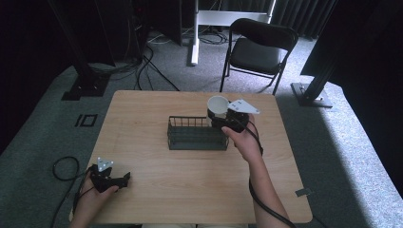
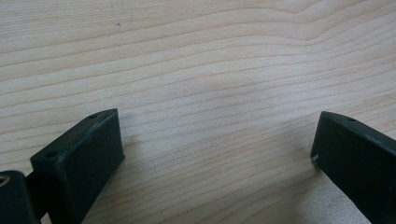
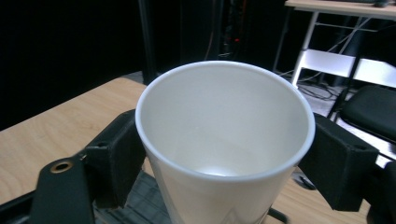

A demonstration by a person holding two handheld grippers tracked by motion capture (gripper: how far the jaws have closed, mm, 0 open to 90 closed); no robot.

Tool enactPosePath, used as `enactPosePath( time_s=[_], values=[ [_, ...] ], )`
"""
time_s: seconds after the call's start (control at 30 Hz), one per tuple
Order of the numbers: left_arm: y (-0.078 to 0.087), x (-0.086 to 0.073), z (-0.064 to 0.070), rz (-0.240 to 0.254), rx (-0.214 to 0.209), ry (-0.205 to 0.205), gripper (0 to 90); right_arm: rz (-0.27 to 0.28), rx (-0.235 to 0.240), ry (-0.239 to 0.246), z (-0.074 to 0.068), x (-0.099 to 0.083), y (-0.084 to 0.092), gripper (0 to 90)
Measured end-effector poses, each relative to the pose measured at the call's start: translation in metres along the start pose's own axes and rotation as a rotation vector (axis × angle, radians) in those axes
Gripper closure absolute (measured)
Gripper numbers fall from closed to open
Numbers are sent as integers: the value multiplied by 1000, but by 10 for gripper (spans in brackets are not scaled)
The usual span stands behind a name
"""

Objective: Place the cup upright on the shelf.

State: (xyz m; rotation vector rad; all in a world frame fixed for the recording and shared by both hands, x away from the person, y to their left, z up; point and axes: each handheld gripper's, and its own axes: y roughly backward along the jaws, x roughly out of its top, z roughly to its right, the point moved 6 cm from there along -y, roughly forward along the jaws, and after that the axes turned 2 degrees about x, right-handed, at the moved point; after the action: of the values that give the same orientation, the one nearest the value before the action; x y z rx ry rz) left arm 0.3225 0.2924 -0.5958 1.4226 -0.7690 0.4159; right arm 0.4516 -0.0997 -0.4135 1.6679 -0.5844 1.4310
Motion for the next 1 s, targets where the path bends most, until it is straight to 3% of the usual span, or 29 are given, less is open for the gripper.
enactPosePath(
  time_s=[0.17,0.4,1.0],
  values=[
    [0,0,0,-1,0,-1,26,-23,32,10,-15,-7,-14,198],
    [0,0,0,0,1,0,26,-43,49,-1,-26,-17,-28,198],
    [0,0,0,0,0,0,26,-121,59,-31,-34,-49,-53,198]
  ],
)
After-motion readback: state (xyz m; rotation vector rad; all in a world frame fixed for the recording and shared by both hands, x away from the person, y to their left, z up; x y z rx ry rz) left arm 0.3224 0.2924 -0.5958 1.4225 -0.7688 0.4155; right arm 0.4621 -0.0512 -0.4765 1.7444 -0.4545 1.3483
